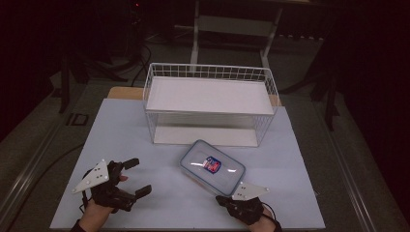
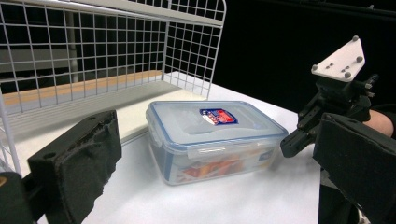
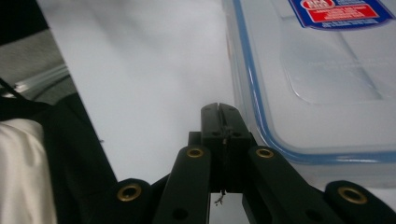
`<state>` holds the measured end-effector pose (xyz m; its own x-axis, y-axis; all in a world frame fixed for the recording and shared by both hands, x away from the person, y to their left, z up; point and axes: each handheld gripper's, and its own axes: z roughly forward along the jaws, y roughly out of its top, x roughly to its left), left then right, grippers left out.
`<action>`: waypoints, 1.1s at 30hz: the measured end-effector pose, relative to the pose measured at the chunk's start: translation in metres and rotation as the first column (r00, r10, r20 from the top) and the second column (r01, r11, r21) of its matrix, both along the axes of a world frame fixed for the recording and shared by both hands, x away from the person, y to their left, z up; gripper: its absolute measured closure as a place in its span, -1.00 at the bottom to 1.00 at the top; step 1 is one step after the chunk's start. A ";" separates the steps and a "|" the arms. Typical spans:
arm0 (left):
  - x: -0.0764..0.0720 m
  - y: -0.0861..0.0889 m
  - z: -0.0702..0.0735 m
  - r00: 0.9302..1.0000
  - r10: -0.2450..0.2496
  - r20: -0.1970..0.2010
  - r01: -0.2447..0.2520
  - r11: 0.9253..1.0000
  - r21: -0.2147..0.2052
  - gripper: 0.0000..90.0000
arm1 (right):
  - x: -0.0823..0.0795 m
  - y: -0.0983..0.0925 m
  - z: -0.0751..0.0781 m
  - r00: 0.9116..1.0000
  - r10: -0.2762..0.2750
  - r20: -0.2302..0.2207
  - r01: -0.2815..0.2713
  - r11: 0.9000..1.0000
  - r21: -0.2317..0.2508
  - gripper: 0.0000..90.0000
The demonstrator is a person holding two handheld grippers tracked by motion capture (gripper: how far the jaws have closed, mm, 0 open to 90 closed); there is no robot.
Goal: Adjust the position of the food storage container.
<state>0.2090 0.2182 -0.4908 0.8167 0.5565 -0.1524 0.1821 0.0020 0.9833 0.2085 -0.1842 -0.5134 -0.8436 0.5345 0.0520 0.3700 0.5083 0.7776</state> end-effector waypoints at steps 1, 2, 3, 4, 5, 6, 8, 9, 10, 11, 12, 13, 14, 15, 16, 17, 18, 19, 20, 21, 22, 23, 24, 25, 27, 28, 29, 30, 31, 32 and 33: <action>0.000 0.000 0.000 1.000 0.000 0.000 0.000 1.000 0.000 -0.98 | 0.000 0.000 0.000 1.000 0.000 0.000 0.000 1.000 0.000 1.00; 0.000 -0.001 0.000 1.000 -0.004 -0.001 0.004 1.000 0.003 -0.98 | 0.000 -0.001 0.000 1.000 -0.007 -0.004 0.007 1.000 -0.004 1.00; -0.001 -0.001 0.000 1.000 -0.005 0.001 0.005 1.000 0.008 -0.98 | 0.002 -0.006 0.001 0.999 -0.034 -0.010 0.033 0.999 -0.008 1.00; -0.001 -0.002 0.000 1.000 -0.007 0.004 0.007 1.000 0.010 -0.98 | 0.004 -0.010 0.001 0.999 -0.048 -0.016 0.048 0.999 -0.005 1.00; -0.001 -0.002 0.000 1.000 -0.010 0.005 0.010 1.000 0.010 -0.98 | 0.006 -0.013 0.002 0.998 -0.059 -0.019 0.060 0.998 0.002 1.00; -0.001 -0.002 0.000 1.000 -0.013 0.005 0.013 1.000 0.008 -0.98 | 0.007 -0.016 0.003 0.997 -0.074 -0.012 0.074 0.997 0.001 1.00; -0.001 -0.003 0.000 1.000 -0.014 0.004 0.014 1.000 0.012 -0.98 | 0.010 -0.022 0.004 0.996 -0.093 0.005 0.093 0.996 -0.005 1.00; -0.001 -0.003 0.000 1.000 -0.015 0.002 0.015 1.000 0.010 -0.98 | 0.011 -0.025 0.005 0.995 -0.100 0.007 0.100 0.995 0.001 1.00; -0.001 -0.002 0.000 1.000 -0.016 0.001 0.016 1.000 0.010 -0.98 | 0.012 -0.028 0.006 0.994 -0.109 0.016 0.109 0.994 0.004 1.00; -0.001 -0.002 0.000 1.000 -0.015 0.003 0.015 1.000 0.008 -0.98 | 0.013 -0.031 0.007 0.993 -0.116 0.025 0.116 0.993 -0.001 1.00; -0.001 -0.002 0.000 1.000 -0.015 0.003 0.015 1.000 0.006 -0.98 | 0.014 -0.034 0.007 0.992 -0.125 0.029 0.125 0.992 -0.001 1.00; 0.000 -0.002 0.000 1.000 -0.014 0.003 0.014 1.000 0.005 -0.98 | 0.016 -0.036 0.007 0.991 -0.131 0.033 0.131 0.991 -0.002 1.00; 0.000 -0.002 0.000 1.000 -0.013 0.003 0.013 1.000 0.004 -0.98 | 0.017 -0.038 0.007 0.990 -0.139 0.037 0.139 0.990 -0.003 1.00; 0.000 -0.002 0.000 1.000 -0.013 0.002 0.013 1.000 0.004 -0.98 | 0.018 -0.040 0.007 0.989 -0.145 0.036 0.146 0.989 -0.002 1.00; 0.000 -0.002 -0.001 1.000 -0.013 0.000 0.013 1.000 0.004 -0.98 | 0.019 -0.042 0.007 0.988 -0.151 0.038 0.151 0.989 -0.001 1.00; 0.000 -0.002 -0.001 1.000 -0.013 -0.001 0.013 1.000 0.004 -0.98 | 0.020 -0.044 0.007 0.987 -0.154 0.041 0.154 0.988 -0.002 1.00; 0.000 -0.002 -0.001 1.000 -0.013 -0.001 0.013 1.000 0.004 -0.98 | 0.021 -0.045 0.007 0.987 -0.157 0.038 0.157 0.988 -0.001 1.00; 0.000 -0.002 -0.001 1.000 -0.013 -0.001 0.013 1.000 0.004 -0.98 | 0.021 -0.045 0.007 0.987 -0.157 0.038 0.157 0.988 -0.001 1.00; 0.000 -0.002 -0.001 1.000 -0.013 -0.001 0.013 1.000 0.006 -0.98 | 0.022 -0.046 0.007 0.986 -0.162 0.041 0.162 0.987 0.000 1.00; 0.000 -0.002 -0.001 1.000 -0.014 0.000 0.014 1.000 0.007 -0.98 | 0.023 -0.048 0.007 0.985 -0.167 0.043 0.167 0.986 -0.001 1.00; 0.000 -0.002 -0.001 1.000 -0.013 -0.002 0.013 1.000 0.008 -0.98 | 0.024 -0.049 0.007 0.984 -0.172 0.046 0.172 0.985 -0.002 1.00; 0.000 -0.002 -0.001 1.000 -0.013 -0.002 0.013 1.000 0.008 -0.98 | 0.024 -0.049 0.007 0.984 -0.172 0.046 0.172 0.985 -0.002 1.00; 0.001 -0.002 -0.001 1.000 -0.012 -0.002 0.012 1.000 0.006 -0.98 | 0.025 -0.050 0.007 0.984 -0.174 0.044 0.175 0.985 -0.002 1.00; 0.001 -0.002 -0.001 1.000 -0.012 -0.002 0.012 1.000 0.007 -0.98 | 0.027 -0.052 0.008 0.981 -0.185 0.049 0.186 0.983 -0.004 1.00; 0.001 -0.002 -0.001 1.000 -0.012 -0.002 0.012 1.000 0.005 -0.98 | 0.029 -0.055 0.008 0.981 -0.190 0.046 0.190 0.982 0.001 1.00; 0.001 -0.002 -0.001 1.000 -0.012 -0.002 0.012 1.000 0.005 -0.98 | 0.030 -0.055 0.008 0.980 -0.195 0.049 0.195 0.981 0.001 1.00; 0.001 -0.002 -0.001 1.000 -0.012 -0.002 0.012 1.000 0.007 -0.98 | 0.031 -0.057 0.008 0.979 -0.199 0.048 0.199 0.980 0.002 1.00; 0.001 -0.002 -0.001 1.000 -0.012 -0.003 0.012 1.000 0.007 -0.98 | 0.031 -0.057 0.008 0.979 -0.199 0.048 0.199 0.980 0.002 1.00; 0.001 -0.002 -0.001 1.000 -0.016 -0.004 0.016 1.000 0.006 -0.98 | 0.032 -0.058 0.008 0.978 -0.203 0.047 0.203 0.979 0.005 1.00; 0.001 -0.003 -0.001 1.000 -0.017 -0.004 0.017 1.000 0.006 -0.98 | 0.035 -0.060 0.008 0.976 -0.211 0.048 0.211 0.977 0.005 1.00; 0.001 -0.003 -0.001 1.000 -0.019 -0.004 0.019 1.000 0.008 -0.98 | 0.036 -0.061 0.008 0.976 -0.215 0.048 0.215 0.977 0.006 1.00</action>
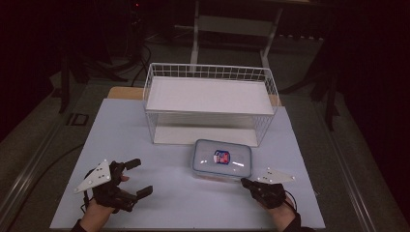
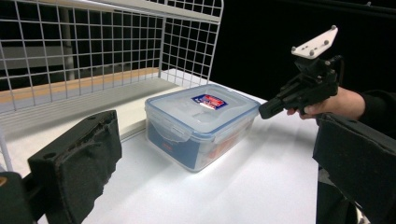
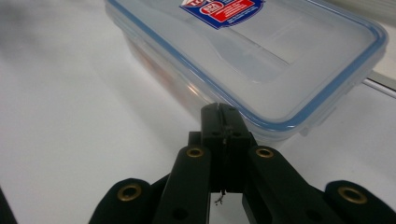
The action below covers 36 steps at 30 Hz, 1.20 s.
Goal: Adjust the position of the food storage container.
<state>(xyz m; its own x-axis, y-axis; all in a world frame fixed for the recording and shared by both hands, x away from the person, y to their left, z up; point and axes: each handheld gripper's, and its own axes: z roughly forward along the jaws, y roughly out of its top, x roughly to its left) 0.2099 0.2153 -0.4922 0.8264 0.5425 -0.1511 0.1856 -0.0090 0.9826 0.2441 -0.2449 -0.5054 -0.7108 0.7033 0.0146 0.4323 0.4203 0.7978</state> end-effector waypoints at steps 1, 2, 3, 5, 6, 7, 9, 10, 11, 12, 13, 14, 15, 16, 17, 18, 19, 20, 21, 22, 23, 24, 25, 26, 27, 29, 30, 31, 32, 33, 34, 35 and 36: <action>0.000 0.000 0.000 1.000 0.000 0.000 0.000 1.000 0.000 -0.98 | 0.001 -0.001 0.000 1.000 -0.006 0.003 0.006 1.000 0.001 1.00; 0.000 0.000 0.000 1.000 0.000 0.000 0.000 1.000 0.001 -0.98 | 0.001 -0.001 0.000 1.000 -0.006 0.003 0.006 1.000 0.001 1.00; 0.000 0.000 0.000 1.000 -0.001 0.001 0.001 1.000 0.001 -0.98 | 0.003 -0.004 -0.001 1.000 -0.015 0.000 0.015 1.000 0.013 1.00; 0.000 0.000 0.000 1.000 -0.001 0.001 0.001 1.000 0.002 -0.98 | 0.005 -0.006 -0.001 1.000 -0.028 0.009 0.028 1.000 0.005 1.00; 0.000 0.000 0.000 1.000 -0.002 0.000 0.002 1.000 0.001 -0.98 | 0.006 -0.007 -0.001 0.999 -0.034 0.011 0.034 0.999 0.008 1.00; 0.000 0.000 0.000 1.000 -0.002 0.000 0.002 1.000 0.001 -0.98 | 0.006 -0.007 -0.001 0.999 -0.034 0.011 0.034 0.999 0.008 1.00; 0.000 0.000 0.000 1.000 0.001 0.000 -0.001 1.000 0.001 -0.98 | 0.008 -0.009 -0.001 0.999 -0.043 0.004 0.043 0.999 0.012 1.00; 0.000 0.000 0.000 1.000 0.002 -0.001 -0.002 1.000 0.000 -0.98 | 0.007 -0.010 0.001 0.999 -0.047 0.005 0.047 0.999 0.020 1.00; 0.000 0.000 0.000 1.000 0.003 0.000 -0.003 1.000 0.001 -0.98 | 0.006 -0.011 0.004 0.999 -0.048 0.011 0.048 0.998 0.028 1.00; 0.000 0.000 0.000 1.000 0.003 0.000 -0.003 1.000 0.001 -0.98 | 0.006 -0.011 0.004 0.999 -0.048 0.011 0.048 0.998 0.028 1.00; 0.000 0.000 0.000 1.000 0.002 -0.001 -0.002 1.000 0.001 -0.98 | 0.007 -0.014 0.010 0.998 -0.055 0.037 0.054 0.998 0.033 1.00; 0.000 0.000 0.000 1.000 0.002 -0.001 -0.002 1.000 0.001 -0.98 | 0.008 -0.017 0.013 0.997 -0.060 0.047 0.058 0.998 0.036 1.00; 0.000 -0.001 0.000 1.000 0.002 0.001 -0.002 1.000 0.007 -0.98 | 0.010 -0.019 0.015 0.996 -0.071 0.056 0.069 0.997 0.037 1.00; 0.000 -0.001 0.000 1.000 0.001 0.001 -0.001 1.000 0.007 -0.98 | 0.013 -0.024 0.018 0.994 -0.089 0.070 0.086 0.996 0.036 1.00; 0.000 -0.001 0.000 1.000 0.001 0.001 -0.001 1.000 0.007 -0.98 | 0.016 -0.027 0.019 0.992 -0.100 0.072 0.098 0.994 0.039 1.00; 0.000 -0.001 -0.001 1.000 0.002 0.000 -0.002 1.000 0.007 -0.98 | 0.021 -0.032 0.021 0.991 -0.113 0.073 0.110 0.993 0.038 1.00; 0.000 -0.001 -0.001 1.000 0.002 0.000 -0.002 1.000 0.007 -0.98 | 0.024 -0.034 0.021 0.990 -0.122 0.075 0.120 0.992 0.034 1.00; 0.000 -0.001 -0.001 1.000 0.001 -0.001 -0.001 1.000 0.006 -0.98 | 0.030 -0.038 0.021 0.987 -0.140 0.075 0.138 0.990 0.031 1.00; 0.001 -0.001 -0.001 1.000 0.002 -0.001 -0.002 1.000 0.006 -0.98 | 0.033 -0.040 0.020 0.986 -0.147 0.073 0.146 0.989 0.026 1.00; 0.001 -0.001 -0.001 1.000 0.002 -0.001 -0.002 1.000 0.006 -0.98 | 0.039 -0.043 0.019 0.984 -0.162 0.073 0.161 0.987 0.017 1.00; 0.001 -0.001 -0.001 1.000 0.001 -0.001 -0.001 1.000 0.006 -0.98 | 0.043 -0.044 0.018 0.983 -0.170 0.072 0.170 0.985 0.015 1.00; 0.001 -0.001 -0.001 1.000 0.002 -0.001 -0.002 1.000 0.007 -0.98 | 0.048 -0.045 0.016 0.983 -0.174 0.065 0.174 0.985 0.011 1.00; 0.000 -0.001 -0.001 1.000 0.002 0.001 -0.002 1.000 0.008 -0.98 | 0.050 -0.045 0.015 0.982 -0.177 0.064 0.177 0.984 0.005 1.00; 0.000 -0.001 -0.001 1.000 0.003 0.000 -0.003 1.000 0.007 -0.98 | 0.054 -0.045 0.014 0.981 -0.184 0.065 0.185 0.983 -0.002 1.00; 0.000 -0.001 -0.001 1.000 0.005 0.000 -0.005 1.000 0.006 -0.98 | 0.057 -0.045 0.012 0.981 -0.187 0.061 0.187 0.982 -0.006 1.00; 0.001 -0.001 -0.001 1.000 0.006 0.002 -0.006 1.000 0.006 -0.98 | 0.061 -0.044 0.010 0.980 -0.190 0.057 0.191 0.982 -0.008 1.00; 0.001 -0.001 -0.001 1.000 0.006 0.001 -0.006 1.000 0.006 -0.98 | 0.064 -0.043 0.009 0.980 -0.192 0.053 0.193 0.981 -0.012 1.00; 0.001 -0.002 -0.001 1.000 0.006 0.001 -0.006 1.000 0.006 -0.98 | 0.068 -0.041 0.006 0.980 -0.192 0.047 0.193 0.981 -0.014 1.00; 0.001 -0.002 -0.001 1.000 0.005 0.001 -0.005 1.000 0.009 -0.98 | 0.070 -0.040 0.005 0.981 -0.191 0.047 0.192 0.981 -0.017 1.00; 0.001 -0.002 -0.001 1.000 0.005 0.001 -0.005 1.000 0.009 -0.98 | 0.070 -0.040 0.005 0.981 -0.191 0.047 0.192 0.981 -0.017 1.00; 0.000 -0.002 -0.001 1.000 0.005 0.000 -0.005 1.000 0.009 -0.98 | 0.073 -0.037 0.003 0.981 -0.188 0.042 0.189 0.982 -0.021 1.00; 0.000 -0.002 -0.001 1.000 0.005 0.000 -0.005 1.000 0.009 -0.98 | 0.074 -0.036 0.001 0.982 -0.187 0.037 0.187 0.982 -0.022 1.00; 0.000 -0.002 -0.001 1.000 0.004 0.001 -0.004 1.000 0.007 -0.98 | 0.075 -0.034 0.000 0.982 -0.183 0.035 0.184 0.983 -0.023 1.00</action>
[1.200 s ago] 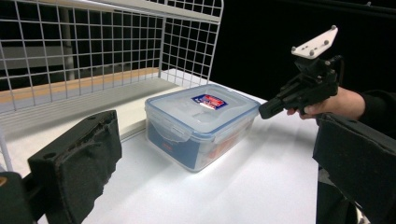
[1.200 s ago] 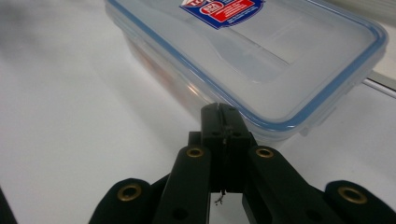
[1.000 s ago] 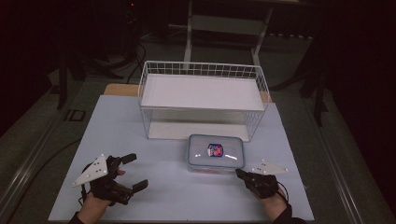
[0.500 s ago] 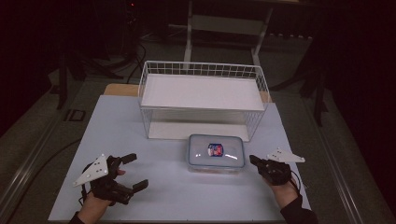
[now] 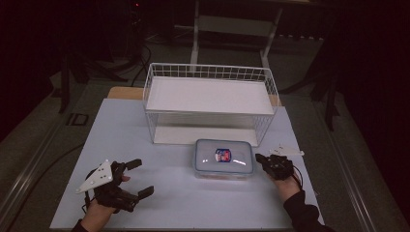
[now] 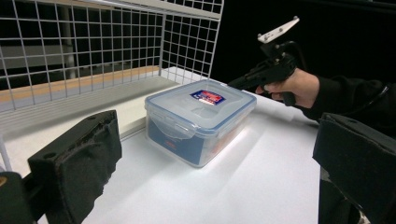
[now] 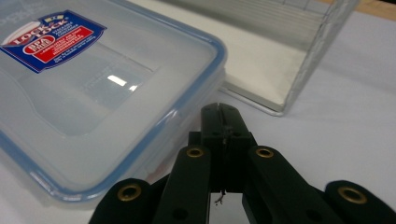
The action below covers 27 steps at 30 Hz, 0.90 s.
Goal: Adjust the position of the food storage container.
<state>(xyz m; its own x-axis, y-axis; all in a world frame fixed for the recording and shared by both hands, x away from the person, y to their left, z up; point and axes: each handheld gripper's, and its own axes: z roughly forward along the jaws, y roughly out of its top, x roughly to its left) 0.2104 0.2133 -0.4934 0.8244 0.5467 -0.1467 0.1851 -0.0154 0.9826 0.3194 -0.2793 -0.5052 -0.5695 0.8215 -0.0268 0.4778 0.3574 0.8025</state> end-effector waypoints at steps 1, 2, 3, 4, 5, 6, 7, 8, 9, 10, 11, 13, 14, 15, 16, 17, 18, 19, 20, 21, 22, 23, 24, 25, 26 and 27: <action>0.000 0.000 0.000 1.000 0.001 0.000 -0.001 1.000 0.001 -0.98 | 0.001 0.002 -0.001 1.000 0.004 -0.003 -0.004 1.000 -0.004 1.00; 0.000 0.000 0.000 1.000 0.000 0.000 0.000 1.000 0.002 -0.98 | 0.001 0.004 -0.001 1.000 0.005 -0.004 -0.005 1.000 -0.008 1.00; 0.000 0.000 0.000 1.000 0.000 0.000 0.000 1.000 0.002 -0.98 | 0.001 0.004 -0.001 1.000 0.005 -0.004 -0.005 1.000 -0.008 1.00; 0.000 0.000 0.000 1.000 0.000 0.000 0.000 1.000 0.002 -0.98 | 0.002 0.005 -0.002 1.000 0.007 -0.002 -0.007 1.000 -0.009 1.00; 0.000 0.000 0.000 1.000 0.000 -0.001 0.000 1.000 0.002 -0.98 | 0.002 0.005 -0.002 1.000 0.007 -0.002 -0.007 1.000 -0.009 1.00; 0.000 0.000 0.000 1.000 -0.001 -0.003 0.001 1.000 0.000 -0.98 | 0.004 0.006 -0.001 1.000 -0.005 -0.001 0.005 1.000 -0.007 1.00; 0.001 0.000 -0.001 1.000 -0.001 -0.003 0.001 1.000 0.003 -0.98 | 0.004 0.006 -0.001 1.000 -0.009 -0.004 0.009 1.000 -0.003 1.00; 0.001 0.000 -0.001 1.000 -0.001 -0.004 0.001 1.000 0.005 -0.98 | 0.004 0.007 -0.001 1.000 -0.011 -0.003 0.011 1.000 -0.004 1.00; 0.001 -0.001 -0.001 1.000 -0.003 -0.005 0.003 1.000 0.005 -0.98 | 0.005 0.008 -0.001 1.000 -0.008 -0.004 0.008 1.000 -0.007 1.00; 0.001 -0.001 -0.001 1.000 -0.005 -0.005 0.005 1.000 0.005 -0.98 | 0.005 0.009 0.000 1.000 -0.007 -0.003 0.006 1.000 -0.007 1.00; 0.001 -0.002 -0.001 1.000 -0.005 -0.004 0.005 1.000 0.006 -0.98 | 0.005 0.011 0.000 1.000 -0.005 0.000 0.005 1.000 -0.009 1.00; 0.001 -0.002 -0.001 1.000 -0.006 -0.003 0.006 1.000 0.010 -0.98 | 0.005 0.014 0.000 1.000 0.002 0.001 -0.002 1.000 -0.002 1.00; 0.001 -0.002 -0.001 1.000 -0.007 -0.006 0.007 1.000 0.009 -0.98 | 0.006 0.015 0.001 1.000 0.004 0.000 -0.004 1.000 0.002 1.00; 0.001 -0.002 -0.001 1.000 -0.005 -0.007 0.005 1.000 0.010 -0.98 | 0.006 0.017 0.001 1.000 0.008 0.002 -0.008 1.000 0.006 1.00; 0.001 -0.002 -0.001 1.000 -0.002 -0.008 0.002 1.000 0.006 -0.98 | 0.007 0.019 0.001 1.000 0.013 0.001 -0.013 1.000 0.007 1.00; 0.001 -0.002 -0.001 1.000 -0.001 -0.011 0.001 1.000 0.002 -0.98 | 0.007 0.021 0.001 1.000 0.018 0.005 -0.018 1.000 0.008 1.00; 0.002 -0.002 -0.001 1.000 -0.001 -0.012 0.001 1.000 0.001 -0.98 | 0.008 0.022 0.001 1.000 0.020 0.005 -0.020 1.000 0.009 1.00; 0.002 -0.002 -0.001 1.000 -0.002 -0.010 0.002 1.000 0.000 -0.98 | 0.008 0.024 0.001 1.000 0.024 0.004 -0.024 1.000 0.011 1.00; 0.002 -0.002 -0.001 1.000 -0.004 -0.011 0.004 1.000 0.001 -0.98 | 0.009 0.025 0.001 1.000 0.025 0.000 -0.025 1.000 0.018 1.00; 0.002 -0.003 -0.002 1.000 -0.005 -0.015 0.005 1.000 0.004 -0.98 | 0.009 0.027 0.001 1.000 0.027 0.002 -0.027 0.999 0.018 1.00; 0.002 -0.003 -0.002 1.000 -0.005 -0.015 0.005 1.000 0.004 -0.98 | 0.009 0.027 0.001 1.000 0.027 0.002 -0.027 0.999 0.018 1.00; 0.002 -0.003 -0.002 1.000 -0.007 -0.017 0.007 1.000 0.010 -0.98 | 0.010 0.028 0.001 1.000 0.029 0.000 -0.029 0.999 0.019 1.00; 0.002 -0.003 -0.002 1.000 -0.007 -0.018 0.007 1.000 0.011 -0.98 | 0.009 0.031 0.001 0.999 0.033 -0.006 -0.033 0.999 0.028 1.00; 0.002 -0.003 -0.002 1.000 -0.007 -0.016 0.007 1.000 0.010 -0.98 | 0.009 0.032 0.000 0.999 0.039 -0.005 -0.039 0.999 0.031 1.00; 0.002 -0.003 -0.002 1.000 -0.007 -0.017 0.007 1.000 0.009 -0.98 | 0.008 0.034 0.000 0.999 0.044 -0.007 -0.044 0.998 0.035 1.00; 0.002 -0.003 -0.002 1.000 -0.007 -0.017 0.007 1.000 0.009 -0.98 | 0.007 0.035 0.001 0.999 0.051 -0.011 -0.050 0.998 0.040 1.00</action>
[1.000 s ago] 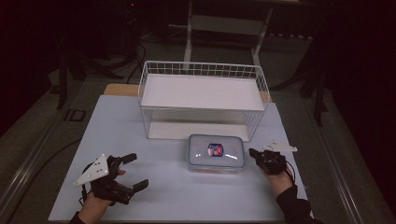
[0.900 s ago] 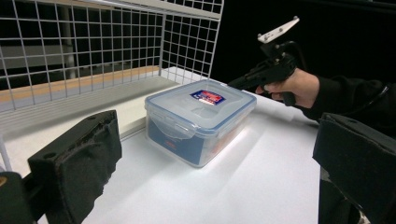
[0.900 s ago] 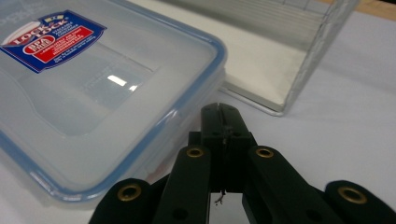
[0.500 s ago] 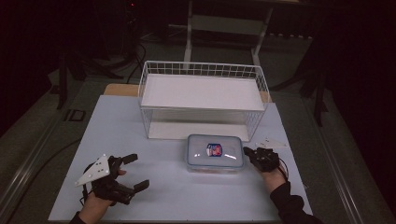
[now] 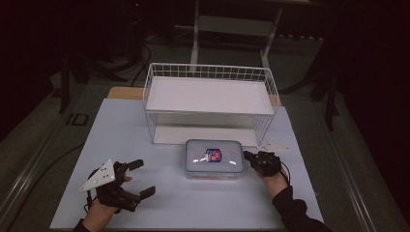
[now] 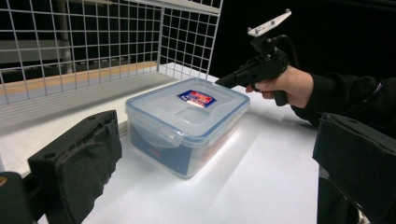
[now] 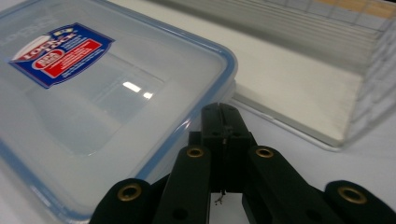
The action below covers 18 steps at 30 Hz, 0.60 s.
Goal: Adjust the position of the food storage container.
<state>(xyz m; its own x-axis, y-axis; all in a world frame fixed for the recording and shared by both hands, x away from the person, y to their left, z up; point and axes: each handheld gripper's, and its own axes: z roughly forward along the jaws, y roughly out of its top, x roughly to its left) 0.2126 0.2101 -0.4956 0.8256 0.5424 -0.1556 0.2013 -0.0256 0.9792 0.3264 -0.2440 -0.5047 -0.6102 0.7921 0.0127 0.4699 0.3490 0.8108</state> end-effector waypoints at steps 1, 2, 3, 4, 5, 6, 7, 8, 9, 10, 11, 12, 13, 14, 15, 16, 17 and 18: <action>0.000 0.000 0.000 1.000 0.000 0.000 0.000 1.000 0.000 -0.98 | -0.001 0.001 0.000 1.000 0.005 -0.001 -0.005 1.000 0.003 1.00; 0.000 0.000 0.000 1.000 0.000 0.000 0.000 1.000 0.000 -0.98 | -0.002 0.003 0.000 1.000 0.012 -0.002 -0.012 1.000 0.003 1.00; 0.000 0.000 0.000 1.000 0.001 -0.001 -0.001 1.000 0.003 -0.98 | -0.003 0.005 0.000 1.000 0.020 -0.001 -0.020 1.000 0.003 1.00; 0.000 0.000 0.000 1.000 0.000 -0.001 0.000 1.000 0.002 -0.98 | -0.004 0.007 0.001 1.000 0.025 -0.003 -0.025 1.000 0.004 1.00; 0.000 0.000 0.000 1.000 0.000 -0.002 0.000 1.000 0.003 -0.98 | -0.005 0.008 0.001 0.999 0.033 -0.002 -0.033 0.999 0.004 1.00; 0.000 0.000 0.000 1.000 0.001 -0.002 -0.001 1.000 0.005 -0.98 | -0.005 0.010 0.002 0.999 0.038 -0.004 -0.038 0.999 0.008 1.00; 0.000 -0.001 0.000 1.000 0.000 -0.002 0.000 1.000 0.004 -0.98 | -0.006 0.011 0.002 0.999 0.045 -0.002 -0.045 0.999 0.006 1.00; 0.000 -0.001 0.000 1.000 0.000 -0.002 0.000 1.000 0.003 -0.98 | -0.007 0.013 0.003 0.999 0.049 -0.001 -0.049 0.999 0.011 1.00; 0.000 -0.001 0.000 1.000 0.001 0.000 -0.001 1.000 0.004 -0.98 | -0.008 0.015 0.003 0.999 0.053 -0.001 -0.053 0.999 0.012 1.00; 0.000 -0.001 0.000 1.000 0.001 -0.001 -0.001 1.000 0.003 -0.98 | -0.008 0.016 0.004 0.998 0.056 0.001 -0.056 0.998 0.012 1.00; 0.000 0.000 0.000 1.000 0.001 -0.001 -0.001 1.000 0.003 -0.98 | -0.009 0.017 0.004 0.998 0.058 0.003 -0.058 0.998 0.013 1.00; 0.000 0.000 0.000 1.000 0.003 -0.002 -0.003 1.000 0.002 -0.98 | -0.009 0.018 0.004 0.998 0.058 0.000 -0.058 0.998 0.016 1.00; 0.000 0.000 0.000 1.000 0.003 -0.002 -0.003 1.000 0.003 -0.98 | -0.009 0.019 0.004 0.998 0.062 -0.001 -0.062 0.998 0.020 1.00; 0.000 0.000 0.000 1.000 0.003 -0.002 -0.003 1.000 0.004 -0.98 | -0.009 0.020 0.004 0.998 0.064 -0.004 -0.064 0.998 0.026 1.00; 0.000 0.000 0.000 1.000 0.003 -0.002 -0.003 1.000 0.004 -0.98 | -0.009 0.021 0.004 0.998 0.067 -0.004 -0.066 0.997 0.027 1.00; 0.000 0.000 0.000 1.000 0.002 -0.001 -0.002 1.000 0.004 -0.98 | -0.009 0.023 0.004 0.998 0.069 -0.003 -0.069 0.997 0.024 1.00; 0.000 0.000 0.000 1.000 0.002 -0.002 -0.002 1.000 0.005 -0.98 | -0.009 0.024 0.004 0.997 0.074 -0.003 -0.074 0.997 0.024 1.00; 0.000 -0.001 -0.001 1.000 0.001 -0.003 -0.001 1.000 0.005 -0.98 | -0.009 0.025 0.004 0.997 0.076 -0.002 -0.076 0.997 0.023 1.00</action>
<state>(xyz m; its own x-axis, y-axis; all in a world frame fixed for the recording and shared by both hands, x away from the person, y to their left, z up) 0.2130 0.2095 -0.4962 0.8243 0.5443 -0.1556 0.2044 -0.0298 0.9784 0.3174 -0.2189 -0.5010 -0.6683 0.7432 0.0318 0.4452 0.3653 0.8175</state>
